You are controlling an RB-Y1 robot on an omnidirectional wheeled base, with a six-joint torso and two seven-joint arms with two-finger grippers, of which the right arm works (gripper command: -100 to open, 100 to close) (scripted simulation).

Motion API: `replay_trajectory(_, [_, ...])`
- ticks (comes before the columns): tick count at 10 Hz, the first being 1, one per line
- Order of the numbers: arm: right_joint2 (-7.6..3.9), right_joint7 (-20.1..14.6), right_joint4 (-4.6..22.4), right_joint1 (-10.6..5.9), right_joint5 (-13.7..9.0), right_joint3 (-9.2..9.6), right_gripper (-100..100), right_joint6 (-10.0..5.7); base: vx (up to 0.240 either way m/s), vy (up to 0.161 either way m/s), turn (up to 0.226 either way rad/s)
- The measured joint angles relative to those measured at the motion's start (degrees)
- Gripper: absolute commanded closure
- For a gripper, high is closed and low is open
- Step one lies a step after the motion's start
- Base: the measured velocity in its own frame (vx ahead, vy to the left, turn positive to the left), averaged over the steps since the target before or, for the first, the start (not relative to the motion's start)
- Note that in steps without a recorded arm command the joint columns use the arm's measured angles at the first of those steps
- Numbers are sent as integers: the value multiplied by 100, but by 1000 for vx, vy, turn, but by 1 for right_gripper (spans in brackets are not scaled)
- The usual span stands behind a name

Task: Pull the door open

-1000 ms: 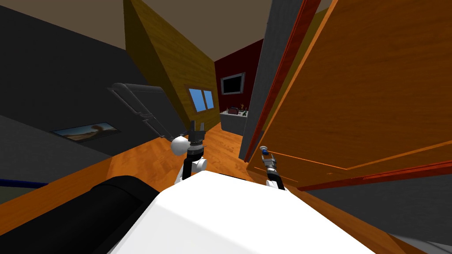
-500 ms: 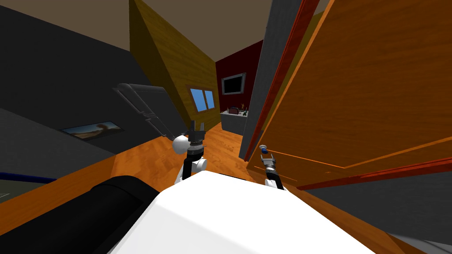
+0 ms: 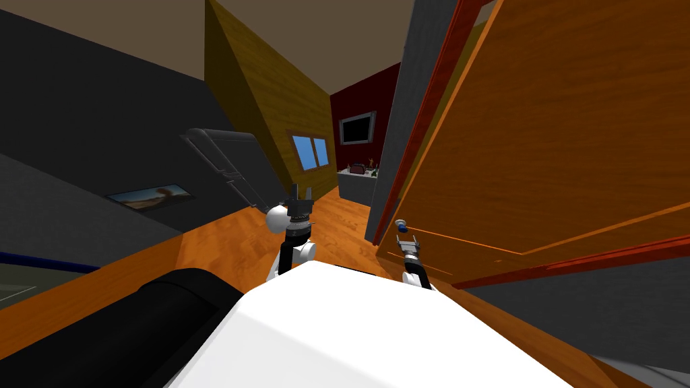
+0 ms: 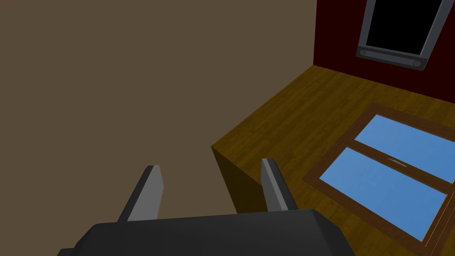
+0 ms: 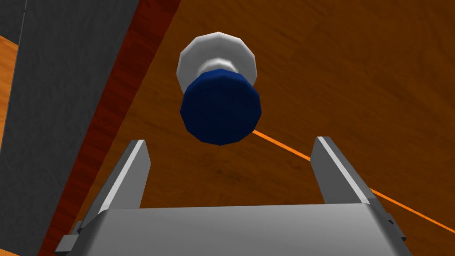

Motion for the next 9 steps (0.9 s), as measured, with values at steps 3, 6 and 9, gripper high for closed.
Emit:
replay_trajectory(3, [22,-452,-31,-19,-171,103,-100,24,-52,-16,23])
replay_trajectory(6, [43,-895,-129,-9,-343,195,-100,83,-54,-15,23])
replay_trajectory(9, [67,-1338,-158,-20,-498,288,-100,95,-49,-18,21])
